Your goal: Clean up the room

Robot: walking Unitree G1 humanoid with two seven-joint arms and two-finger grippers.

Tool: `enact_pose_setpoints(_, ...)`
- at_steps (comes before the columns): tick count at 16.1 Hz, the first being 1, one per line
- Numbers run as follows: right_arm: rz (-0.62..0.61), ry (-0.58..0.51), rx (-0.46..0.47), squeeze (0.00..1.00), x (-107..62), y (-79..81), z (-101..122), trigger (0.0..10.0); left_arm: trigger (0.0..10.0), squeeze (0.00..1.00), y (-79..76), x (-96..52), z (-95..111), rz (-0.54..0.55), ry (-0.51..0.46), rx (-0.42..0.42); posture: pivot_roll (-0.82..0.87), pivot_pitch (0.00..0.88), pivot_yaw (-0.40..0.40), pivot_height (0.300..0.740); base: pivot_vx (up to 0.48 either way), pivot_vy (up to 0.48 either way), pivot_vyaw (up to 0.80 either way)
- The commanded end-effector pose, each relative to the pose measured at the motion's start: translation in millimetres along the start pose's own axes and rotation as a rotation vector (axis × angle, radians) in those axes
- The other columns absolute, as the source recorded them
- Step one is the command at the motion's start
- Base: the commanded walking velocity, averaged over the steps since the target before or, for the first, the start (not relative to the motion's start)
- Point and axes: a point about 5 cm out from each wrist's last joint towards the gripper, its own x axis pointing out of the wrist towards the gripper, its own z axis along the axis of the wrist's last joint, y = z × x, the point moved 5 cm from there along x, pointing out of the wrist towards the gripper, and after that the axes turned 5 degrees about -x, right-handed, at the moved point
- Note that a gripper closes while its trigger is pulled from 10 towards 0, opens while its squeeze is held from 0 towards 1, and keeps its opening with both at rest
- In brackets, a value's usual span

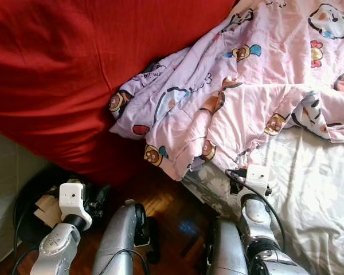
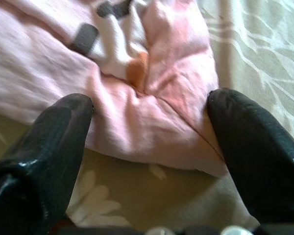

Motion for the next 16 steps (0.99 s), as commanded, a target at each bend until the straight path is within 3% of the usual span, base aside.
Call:
enact_pose_setpoints(1, -0.026, 0.080, -0.010, 0.00, -7.6, -6.1, -25, 10.0, 10.0, 0.00, 5.8, -10.5, -13, 0.018, 0.052, 0.005, 0.14, 0.389, 0.116, 0.616, 0.000, 0.000, 0.00)
enact_pose_setpoints(6, -0.039, 0.098, -0.022, 0.00, -6.2, -10.9, -25, 10.0, 10.0, 0.00, 4.0, -13.8, -16, 0.019, 0.068, 0.002, 0.14, 0.397, 0.113, 0.616, 0.000, 0.000, 0.00)
enact_pose_setpoints(7, -0.033, 0.092, -0.017, 0.00, -5.4, -9.8, -23, 0.0, 10.0, 0.00, 3.7, -14.1, -16, 0.019, 0.069, 0.000, 0.15, 0.398, 0.113, 0.616, 0.000, 0.000, 0.00)
enact_pose_setpoints(13, 0.005, 0.081, -0.014, 0.00, -6.0, 3.0, -22, 0.0, 10.0, 0.00, 4.0, -14.1, -16, 0.024, 0.074, 0.000, 0.14, 0.394, 0.110, 0.616, 0.000, 0.000, 0.00)
enact_pose_setpoints(16, 0.024, 0.118, -0.021, 0.00, -11.5, 7.8, -35, 0.0, 10.0, 0.00, 3.1, -14.8, -17, 0.018, 0.082, 0.000, 0.14, 0.394, 0.108, 0.616, 0.000, 0.000, 0.00)
